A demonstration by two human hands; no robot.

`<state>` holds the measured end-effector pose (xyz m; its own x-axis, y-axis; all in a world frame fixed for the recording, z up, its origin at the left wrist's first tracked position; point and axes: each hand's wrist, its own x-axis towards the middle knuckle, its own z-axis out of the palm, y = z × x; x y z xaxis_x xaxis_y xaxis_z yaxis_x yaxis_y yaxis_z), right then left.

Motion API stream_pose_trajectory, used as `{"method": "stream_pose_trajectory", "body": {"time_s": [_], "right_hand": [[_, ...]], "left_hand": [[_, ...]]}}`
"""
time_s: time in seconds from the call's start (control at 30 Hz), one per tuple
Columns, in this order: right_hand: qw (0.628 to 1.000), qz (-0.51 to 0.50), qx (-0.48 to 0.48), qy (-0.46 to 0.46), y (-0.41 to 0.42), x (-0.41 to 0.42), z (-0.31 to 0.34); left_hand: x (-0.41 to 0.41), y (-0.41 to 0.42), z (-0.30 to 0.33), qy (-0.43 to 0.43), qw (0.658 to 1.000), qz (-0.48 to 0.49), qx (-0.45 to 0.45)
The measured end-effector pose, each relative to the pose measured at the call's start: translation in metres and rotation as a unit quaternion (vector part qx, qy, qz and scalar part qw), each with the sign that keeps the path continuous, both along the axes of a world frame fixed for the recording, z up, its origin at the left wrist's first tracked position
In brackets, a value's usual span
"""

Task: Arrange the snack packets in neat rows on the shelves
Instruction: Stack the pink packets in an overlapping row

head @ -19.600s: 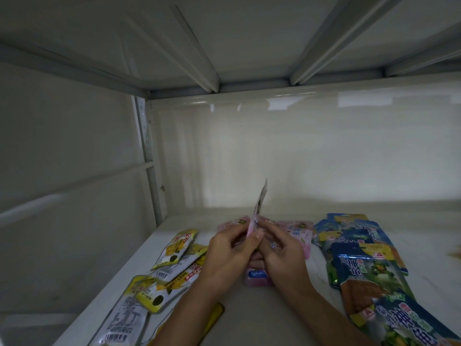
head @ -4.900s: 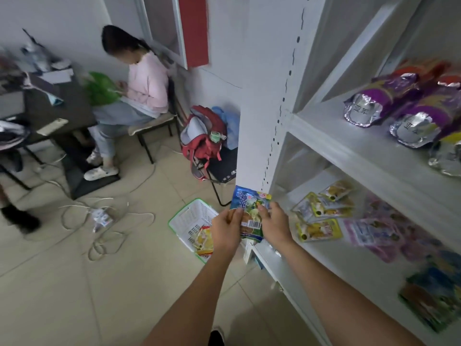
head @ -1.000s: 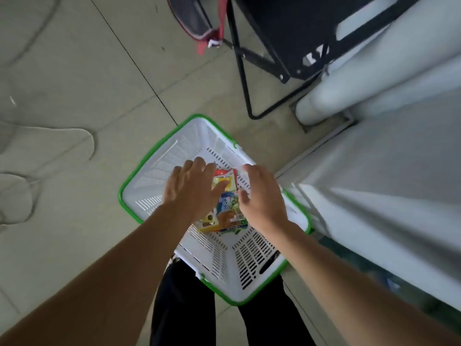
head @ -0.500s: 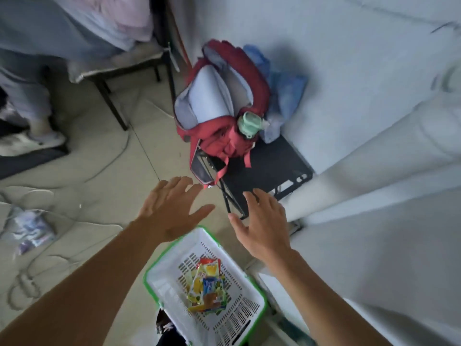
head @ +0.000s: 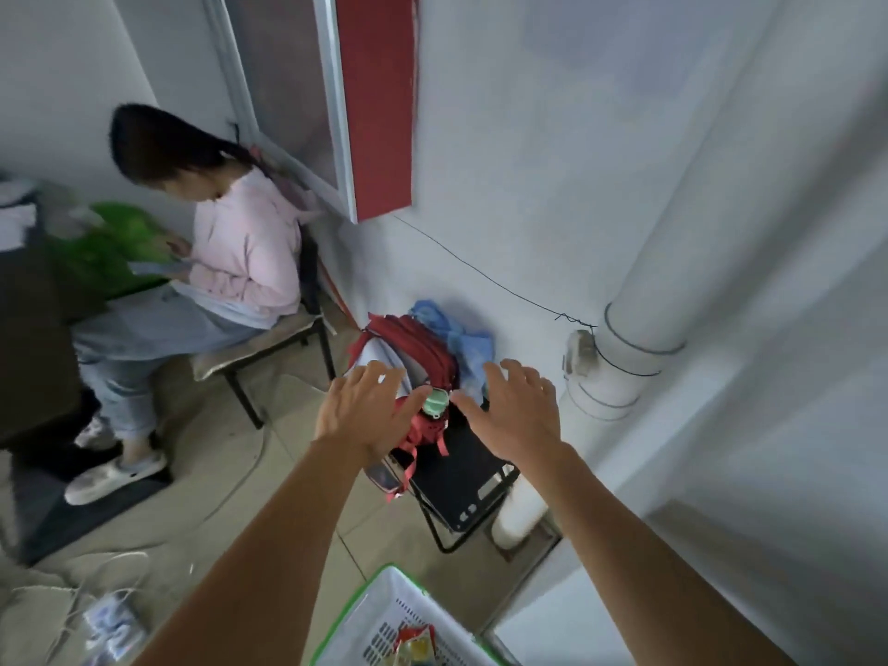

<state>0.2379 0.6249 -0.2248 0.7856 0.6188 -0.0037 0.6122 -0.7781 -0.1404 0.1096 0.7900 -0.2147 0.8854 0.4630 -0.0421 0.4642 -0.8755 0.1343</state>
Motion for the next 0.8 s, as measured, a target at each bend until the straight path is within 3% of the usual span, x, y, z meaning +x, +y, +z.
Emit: {"method": "stream_pose_trajectory", "body": {"time_s": [0.2, 0.4, 0.57, 0.67, 0.8], "right_hand": [[0.999, -0.035, 0.000, -0.013, -0.011, -0.013, 0.036], [0.986, -0.150, 0.068, 0.017, -0.023, -0.035, 0.044], [0.974, -0.187, 0.129, 0.018, -0.044, -0.070, 0.038], [0.966, -0.190, 0.162, -0.069, -0.067, -0.098, 0.031], [0.944, -0.217, 0.191, -0.161, -0.116, -0.138, 0.018]], "left_hand": [[0.017, -0.023, 0.028, -0.012, 0.999, -0.044, -0.001], [0.025, -0.020, 0.033, -0.004, 0.987, -0.154, 0.037], [0.026, -0.023, 0.020, -0.025, 0.971, -0.236, 0.032], [0.018, -0.036, 0.010, -0.028, 0.950, -0.309, 0.047], [0.008, -0.069, 0.001, -0.056, 0.917, -0.394, -0.036]]}}
